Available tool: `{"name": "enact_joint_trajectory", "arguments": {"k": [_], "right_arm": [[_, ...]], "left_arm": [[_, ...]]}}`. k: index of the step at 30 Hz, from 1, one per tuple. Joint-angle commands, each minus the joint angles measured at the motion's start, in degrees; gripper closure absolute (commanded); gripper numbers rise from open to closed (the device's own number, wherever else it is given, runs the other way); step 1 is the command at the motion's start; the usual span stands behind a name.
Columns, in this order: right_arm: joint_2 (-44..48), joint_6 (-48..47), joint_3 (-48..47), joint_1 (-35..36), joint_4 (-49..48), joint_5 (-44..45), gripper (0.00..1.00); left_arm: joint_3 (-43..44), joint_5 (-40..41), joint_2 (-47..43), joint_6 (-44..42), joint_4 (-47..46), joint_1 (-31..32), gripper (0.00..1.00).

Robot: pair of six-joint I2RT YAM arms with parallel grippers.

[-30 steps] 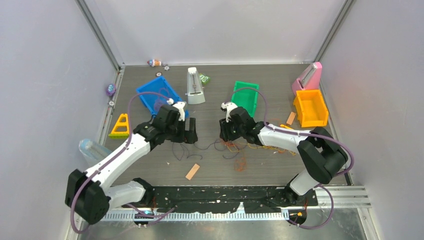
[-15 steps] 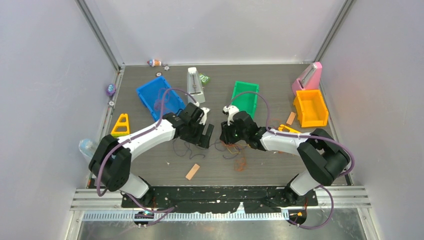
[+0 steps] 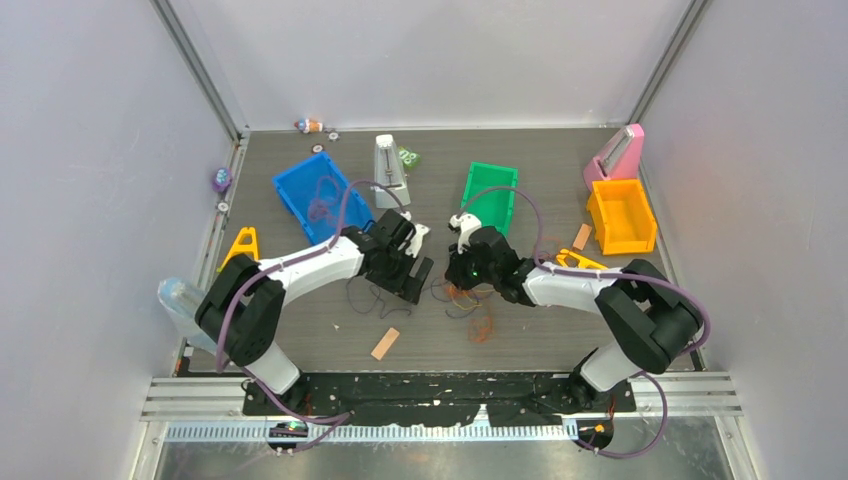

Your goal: Untangle the cables

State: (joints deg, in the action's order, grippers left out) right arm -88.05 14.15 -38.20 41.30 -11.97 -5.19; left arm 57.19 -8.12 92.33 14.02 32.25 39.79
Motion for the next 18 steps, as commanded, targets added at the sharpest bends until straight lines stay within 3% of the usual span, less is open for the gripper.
{"name": "enact_joint_trajectory", "arguments": {"k": [1, 4, 11, 18], "right_arm": [[3.45, 0.44, 1.14, 0.37, -3.73, 1.95, 0.89], [3.81, 0.43, 1.40, 0.40, -4.08, 2.51, 0.94], [5.07, 0.48, 2.10, 0.36, -4.27, 4.00, 0.95], [6.63, 0.81, 3.30, 0.31, -5.50, 4.96, 0.95]], "left_arm": [[0.16, -1.69, -0.98, -7.12, -5.90, 1.00, 0.17], [0.51, -1.01, -0.10, -9.00, -6.54, 1.74, 0.19], [0.31, -0.21, 1.33, -12.68, -8.08, 4.23, 0.21], [3.76, 4.21, 8.47, -11.33, -4.39, 4.25, 0.35]]}}
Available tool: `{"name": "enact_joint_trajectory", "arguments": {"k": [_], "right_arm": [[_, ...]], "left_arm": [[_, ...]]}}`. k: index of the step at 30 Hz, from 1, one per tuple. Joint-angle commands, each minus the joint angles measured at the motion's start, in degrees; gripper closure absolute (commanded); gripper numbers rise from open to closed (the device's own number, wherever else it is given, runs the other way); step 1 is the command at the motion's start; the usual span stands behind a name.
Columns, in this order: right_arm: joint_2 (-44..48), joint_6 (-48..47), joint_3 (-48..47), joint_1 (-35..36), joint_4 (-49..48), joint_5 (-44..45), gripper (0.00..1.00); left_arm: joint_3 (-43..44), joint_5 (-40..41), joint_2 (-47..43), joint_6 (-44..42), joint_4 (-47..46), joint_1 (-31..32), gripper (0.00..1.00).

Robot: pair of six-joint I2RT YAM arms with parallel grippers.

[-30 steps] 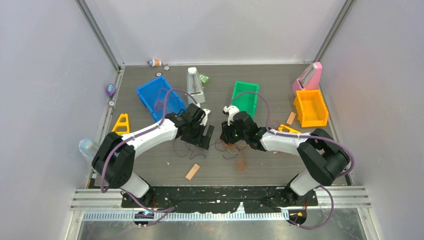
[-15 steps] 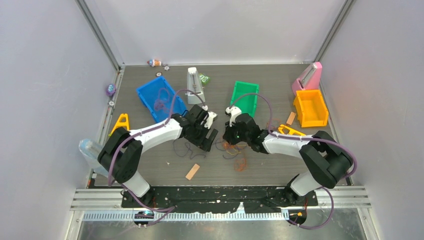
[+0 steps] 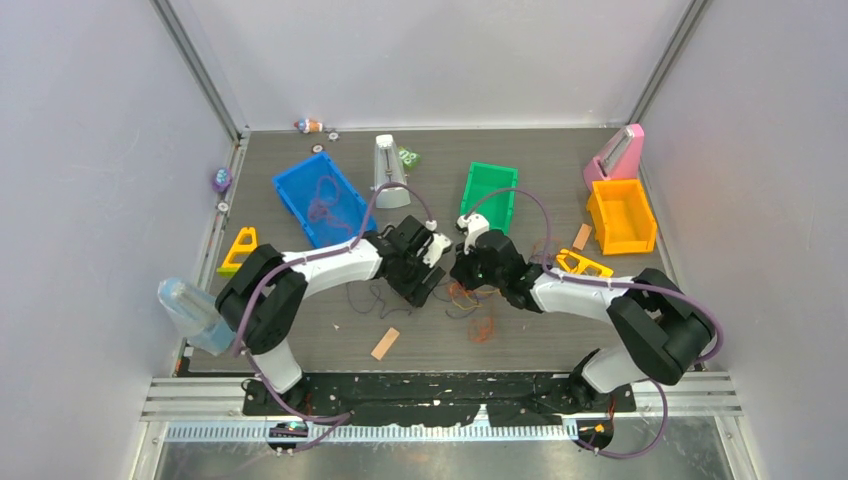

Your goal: Untangle the cables

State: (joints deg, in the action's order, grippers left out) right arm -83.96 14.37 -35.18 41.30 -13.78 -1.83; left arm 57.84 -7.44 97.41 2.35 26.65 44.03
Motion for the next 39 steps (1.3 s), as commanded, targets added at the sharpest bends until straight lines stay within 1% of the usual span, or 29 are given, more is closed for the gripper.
{"name": "enact_joint_trajectory", "arguments": {"k": [1, 2, 3, 5, 7, 8, 11, 15, 17, 20, 22, 26, 29, 34, 36, 37, 38, 39], "right_arm": [[2.72, 0.62, 0.40, 0.28, -3.70, 1.64, 0.95], [2.94, 0.67, 0.47, 0.28, -3.71, 1.64, 0.95], [3.02, 0.75, 0.64, 0.27, -3.75, 2.70, 0.94], [3.45, 0.98, 0.95, 0.23, -3.79, 4.26, 0.95], [3.90, 1.27, 1.18, 0.26, -3.35, 6.25, 0.95], [4.21, 1.45, 1.17, 0.16, -2.96, 7.11, 0.95], [5.05, 2.91, 1.46, -0.55, -0.96, 11.89, 0.95], [8.19, 6.15, 4.03, -3.47, -0.67, 16.38, 0.95], [10.27, 8.24, 5.81, -5.51, -0.47, 18.62, 0.95], [13.32, 10.86, 8.32, -9.20, 0.39, 21.30, 0.95], [15.43, 12.55, 9.52, -10.44, 1.07, 23.39, 0.95], [19.26, 14.80, 11.18, -11.15, 2.41, 28.75, 0.95], [21.50, 15.60, 12.12, -11.39, 2.53, 30.10, 0.95], [23.31, 18.97, 12.80, -11.92, 5.37, 35.73, 0.95], [23.50, 18.15, 13.30, -12.39, 3.94, 34.02, 0.95], [23.23, 17.80, 13.32, -12.45, 3.46, 31.80, 0.87], [23.06, 16.37, 13.26, -12.46, 2.19, 30.04, 0.77], [22.57, 15.28, 13.11, -12.47, 0.60, 26.00, 0.56]], "left_arm": [[3.45, 4.65, 4.11, 0.57, 1.77, 0.00, 0.39], [3.45, 5.01, 4.50, 0.70, 1.89, -0.06, 0.44], [3.34, 5.11, 4.48, 0.95, 1.64, -0.04, 0.52], [2.87, 5.17, 3.81, 1.46, 0.97, -0.08, 0.71], [2.13, 5.01, 2.36, 1.59, 0.16, -0.09, 0.92], [1.86, 5.33, 1.48, 1.71, 0.08, -0.09, 1.00], [1.21, 6.75, -1.42, 2.57, 0.08, -0.09, 1.00], [-0.19, 13.54, -6.48, 6.55, 0.72, -1.14, 1.00], [-1.45, 14.69, -10.15, 9.76, 0.67, -3.19, 1.00], [-4.41, 13.32, -17.62, 14.47, -0.75, -7.56, 1.00], [-6.42, 12.98, -22.07, 16.88, -1.96, -10.14, 1.00], [-8.70, 15.32, -29.14, 19.44, -1.76, -12.82, 1.00], [-8.93, 16.81, -31.48, 20.30, -0.06, -13.15, 1.00], [-8.95, 23.49, -33.30, 23.65, 4.80, -14.66, 1.00], [-10.56, 23.06, -35.84, 24.08, 3.92, -15.91, 1.00], [-10.98, 22.82, -36.49, 24.31, 3.82, -16.15, 1.00], [-11.11, 21.99, -36.73, 24.26, 4.06, -16.17, 1.00], [-10.91, 20.92, -36.54, 24.27, 4.78, -16.17, 1.00]]}}
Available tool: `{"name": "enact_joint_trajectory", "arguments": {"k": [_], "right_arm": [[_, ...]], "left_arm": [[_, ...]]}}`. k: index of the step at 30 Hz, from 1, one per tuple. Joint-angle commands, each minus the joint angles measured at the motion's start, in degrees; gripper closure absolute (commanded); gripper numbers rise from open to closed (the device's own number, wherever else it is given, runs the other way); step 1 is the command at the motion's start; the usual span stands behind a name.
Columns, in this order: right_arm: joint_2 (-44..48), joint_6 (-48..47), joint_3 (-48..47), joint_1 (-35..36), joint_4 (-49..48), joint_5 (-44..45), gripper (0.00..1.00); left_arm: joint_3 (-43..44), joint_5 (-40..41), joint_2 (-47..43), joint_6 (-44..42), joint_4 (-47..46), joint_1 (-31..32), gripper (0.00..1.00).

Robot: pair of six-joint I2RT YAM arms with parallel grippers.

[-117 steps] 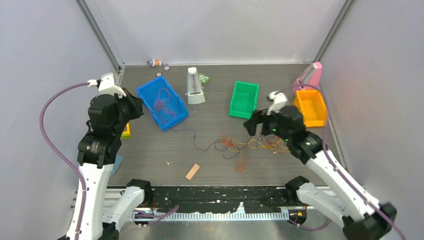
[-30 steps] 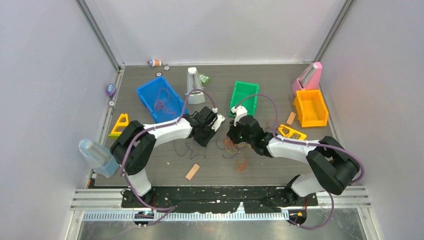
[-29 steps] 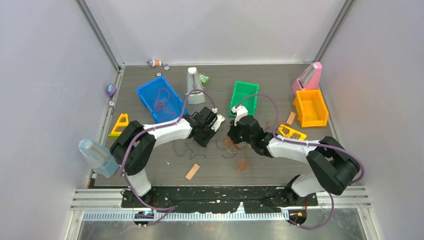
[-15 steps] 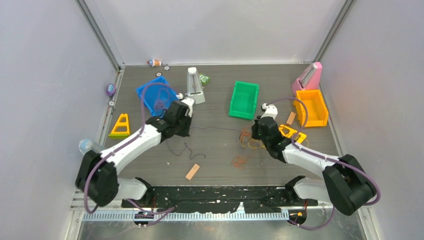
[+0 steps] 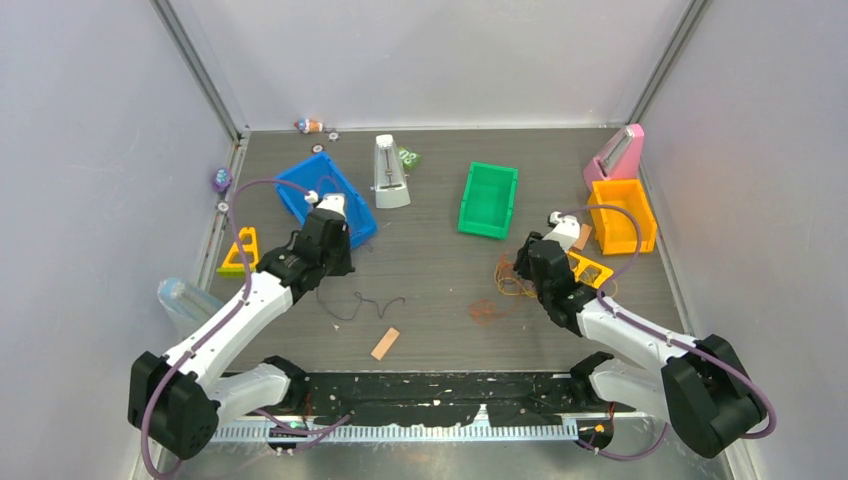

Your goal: Untangle the cables

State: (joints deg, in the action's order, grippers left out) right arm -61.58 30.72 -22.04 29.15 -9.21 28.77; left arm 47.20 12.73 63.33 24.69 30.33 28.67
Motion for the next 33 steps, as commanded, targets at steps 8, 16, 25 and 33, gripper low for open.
{"name": "enact_joint_trajectory", "arguments": {"k": [8, 16, 25, 33], "right_arm": [[-0.14, -11.69, -0.18, 4.36, -12.78, -19.19, 0.01], [-10.01, -14.73, -8.40, 14.05, -14.83, -35.31, 0.00], [-26.46, -14.07, -19.87, 26.15, -15.60, -35.57, 0.20], [-40.59, -12.91, -28.85, 32.53, -17.32, -33.43, 0.24]], "left_arm": [[-4.67, -6.01, -2.97, 4.39, 6.10, -0.82, 1.00], [-7.76, -8.69, -4.91, 6.16, 6.95, -0.80, 1.00], [-7.37, -8.50, -5.31, 5.69, 7.20, -0.81, 1.00], [-8.76, -9.94, -5.81, 5.29, 6.30, -0.80, 1.00]]}}
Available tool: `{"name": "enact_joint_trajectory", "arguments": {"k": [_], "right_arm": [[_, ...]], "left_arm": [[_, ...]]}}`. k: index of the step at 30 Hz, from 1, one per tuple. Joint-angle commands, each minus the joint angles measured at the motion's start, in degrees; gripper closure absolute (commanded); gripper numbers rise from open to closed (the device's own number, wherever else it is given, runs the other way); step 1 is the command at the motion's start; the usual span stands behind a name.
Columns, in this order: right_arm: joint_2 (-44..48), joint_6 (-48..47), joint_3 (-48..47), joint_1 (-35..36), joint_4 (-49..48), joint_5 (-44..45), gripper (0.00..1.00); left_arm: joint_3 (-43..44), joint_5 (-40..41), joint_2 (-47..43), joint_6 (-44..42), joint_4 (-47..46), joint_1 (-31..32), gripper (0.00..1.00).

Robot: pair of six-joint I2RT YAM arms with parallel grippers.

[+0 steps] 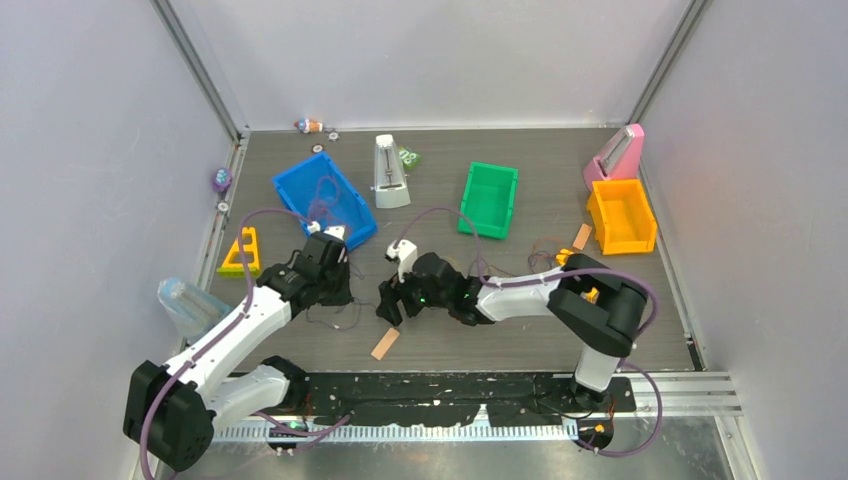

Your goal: Untangle the cables

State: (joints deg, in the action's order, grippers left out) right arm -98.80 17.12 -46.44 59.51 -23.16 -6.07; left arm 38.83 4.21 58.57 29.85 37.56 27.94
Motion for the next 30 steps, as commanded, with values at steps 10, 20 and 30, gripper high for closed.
{"name": "enact_joint_trajectory", "arguments": {"k": [10, 20, 30], "right_arm": [[-8.90, 1.11, -9.10, 3.39, 0.95, 7.49, 0.32], [6.00, 0.68, -0.07, -1.05, 15.41, 22.90, 0.41], [17.11, 10.10, 8.41, -11.40, 28.59, 33.10, 0.83]], "left_arm": [[-0.62, -1.32, -1.87, -0.06, -1.00, -0.10, 1.00], [0.63, -0.95, -2.03, -0.83, -0.33, -0.08, 1.00], [-0.11, -1.22, -3.08, -0.67, -0.83, -0.08, 1.00]]}}
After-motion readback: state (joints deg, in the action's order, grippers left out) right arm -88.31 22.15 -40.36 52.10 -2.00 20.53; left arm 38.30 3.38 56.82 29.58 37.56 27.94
